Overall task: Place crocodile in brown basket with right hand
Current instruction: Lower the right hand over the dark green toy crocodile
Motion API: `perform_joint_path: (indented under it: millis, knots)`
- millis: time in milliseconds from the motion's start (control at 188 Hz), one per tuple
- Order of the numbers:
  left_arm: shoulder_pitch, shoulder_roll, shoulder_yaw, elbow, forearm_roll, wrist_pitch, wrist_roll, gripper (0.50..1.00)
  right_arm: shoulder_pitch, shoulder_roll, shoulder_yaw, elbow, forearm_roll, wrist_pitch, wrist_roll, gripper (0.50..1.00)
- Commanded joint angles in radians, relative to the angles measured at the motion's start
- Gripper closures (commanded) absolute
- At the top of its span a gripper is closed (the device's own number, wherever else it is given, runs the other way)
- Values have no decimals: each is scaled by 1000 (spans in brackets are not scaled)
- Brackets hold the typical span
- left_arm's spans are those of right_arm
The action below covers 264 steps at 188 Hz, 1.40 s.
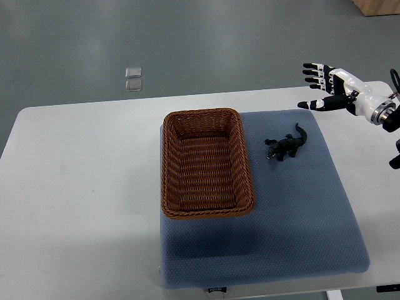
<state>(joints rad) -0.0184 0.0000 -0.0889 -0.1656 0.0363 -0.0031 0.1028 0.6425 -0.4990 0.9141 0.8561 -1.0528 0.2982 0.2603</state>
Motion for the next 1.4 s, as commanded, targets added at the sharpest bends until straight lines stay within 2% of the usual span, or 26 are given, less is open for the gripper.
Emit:
perform_joint_path:
  millis: [0, 340, 1031, 1190, 1397]
  knots:
    - [0, 0, 0, 0, -1, 0, 0, 500, 13, -18, -44, 34, -81, -2, 5, 570]
    - [0, 0, 0, 0, 0, 0, 0, 500, 52, -26, -181, 75, -346, -19, 22, 572]
    - [0, 0, 0, 0, 0, 0, 0, 500, 134, -41, -449, 52, -602, -194, 36, 583]
    - [0, 0, 0, 0, -1, 0, 0, 500, 144, -49, -483, 31, -639, -220, 36, 599]
    - [0, 0, 0, 0, 0, 0, 0, 500, 158, -52, -514, 23, -673, -246, 36, 644]
